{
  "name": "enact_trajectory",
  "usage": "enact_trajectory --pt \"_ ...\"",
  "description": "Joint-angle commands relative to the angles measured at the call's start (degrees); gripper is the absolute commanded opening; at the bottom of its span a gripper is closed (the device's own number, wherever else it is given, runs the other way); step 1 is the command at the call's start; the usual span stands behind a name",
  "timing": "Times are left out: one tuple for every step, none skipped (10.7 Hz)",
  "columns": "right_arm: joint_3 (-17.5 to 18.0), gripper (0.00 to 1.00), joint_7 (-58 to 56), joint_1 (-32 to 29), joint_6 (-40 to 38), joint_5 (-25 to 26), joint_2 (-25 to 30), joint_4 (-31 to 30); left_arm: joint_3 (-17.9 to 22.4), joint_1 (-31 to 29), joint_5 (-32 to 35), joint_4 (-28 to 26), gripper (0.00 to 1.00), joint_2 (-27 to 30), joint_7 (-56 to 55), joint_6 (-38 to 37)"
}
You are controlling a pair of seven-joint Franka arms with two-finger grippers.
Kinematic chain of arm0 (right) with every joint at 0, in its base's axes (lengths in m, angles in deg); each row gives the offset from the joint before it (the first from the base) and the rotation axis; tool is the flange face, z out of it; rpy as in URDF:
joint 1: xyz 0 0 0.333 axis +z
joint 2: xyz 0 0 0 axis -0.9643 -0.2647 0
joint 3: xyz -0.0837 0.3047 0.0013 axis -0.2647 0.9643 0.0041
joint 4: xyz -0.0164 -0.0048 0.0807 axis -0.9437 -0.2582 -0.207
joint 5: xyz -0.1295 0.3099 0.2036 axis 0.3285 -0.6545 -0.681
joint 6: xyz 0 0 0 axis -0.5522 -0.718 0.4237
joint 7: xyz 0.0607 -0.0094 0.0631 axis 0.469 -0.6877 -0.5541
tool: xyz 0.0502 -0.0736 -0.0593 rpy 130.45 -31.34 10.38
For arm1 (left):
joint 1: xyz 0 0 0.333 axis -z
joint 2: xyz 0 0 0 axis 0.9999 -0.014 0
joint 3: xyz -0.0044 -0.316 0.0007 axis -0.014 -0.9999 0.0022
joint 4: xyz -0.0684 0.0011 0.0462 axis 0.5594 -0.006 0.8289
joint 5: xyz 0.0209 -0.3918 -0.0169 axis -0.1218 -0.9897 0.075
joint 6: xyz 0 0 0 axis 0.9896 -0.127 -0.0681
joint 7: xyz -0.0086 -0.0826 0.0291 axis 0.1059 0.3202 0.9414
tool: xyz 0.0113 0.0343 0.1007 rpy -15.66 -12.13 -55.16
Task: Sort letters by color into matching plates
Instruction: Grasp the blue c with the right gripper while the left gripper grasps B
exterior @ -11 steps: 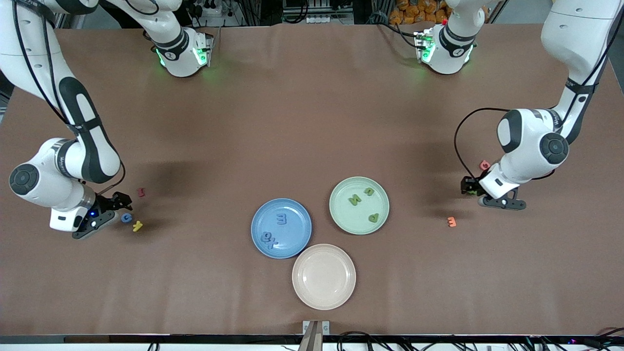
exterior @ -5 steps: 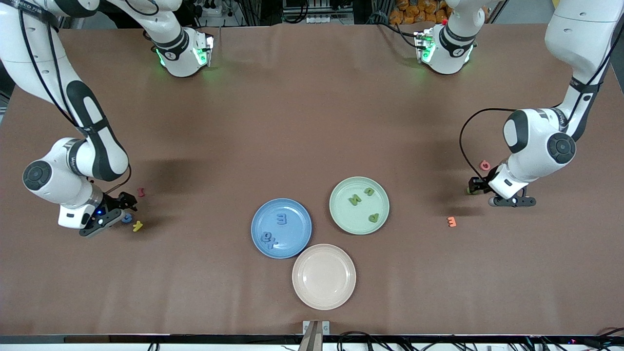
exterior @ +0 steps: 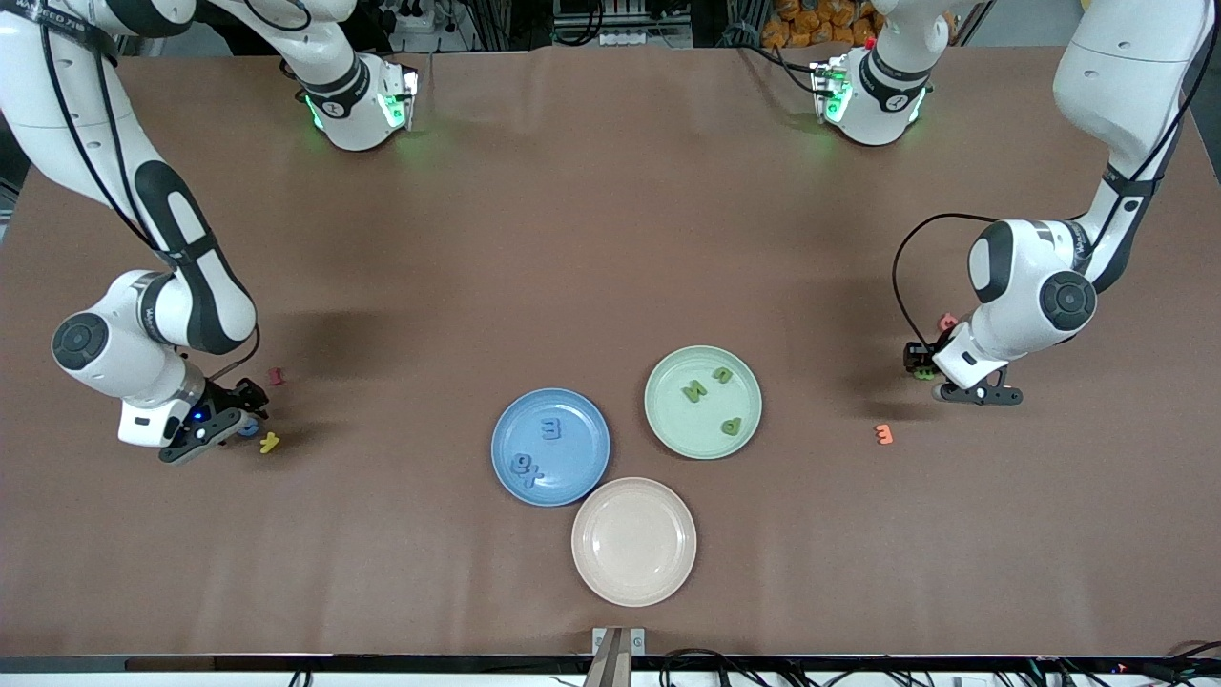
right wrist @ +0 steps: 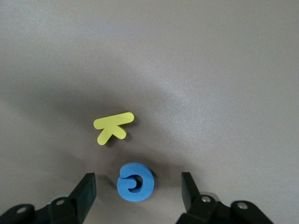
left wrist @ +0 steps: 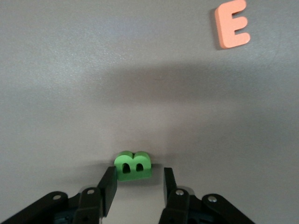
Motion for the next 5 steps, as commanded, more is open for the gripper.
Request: enact_trajectory --pt "0.9 0.72 -0.8 -1.0 1.7 0.7 -0.3 -0.6 0.9 0.5 3.2 1.8 0.48 -0.2 -1.1 -1.8" --pt "0.9 0.69 -0.8 -1.0 1.8 0.7 -0.5 -0.6 0.9 0.5 3.5 1.9 0.48 -0.2 -1.1 -1.9" --pt "0.9 0.64 -0.8 -1.0 2.6 0.7 -0.6 -0.8 1.0 0.6 3.6 1.9 0.48 -0.3 -1.1 -1.9" --pt "0.9 0.54 -0.8 -0.9 2.6 0.8 -0.6 -0.9 1.0 0.7 4.2 1.9 0.48 -0.4 -1.2 -1.9" --pt "0.9 0.44 -0.8 -0.9 2.6 0.8 -0.6 -1.0 1.0 0.8 4.2 2.1 0.48 -0.7 -1.3 -1.9"
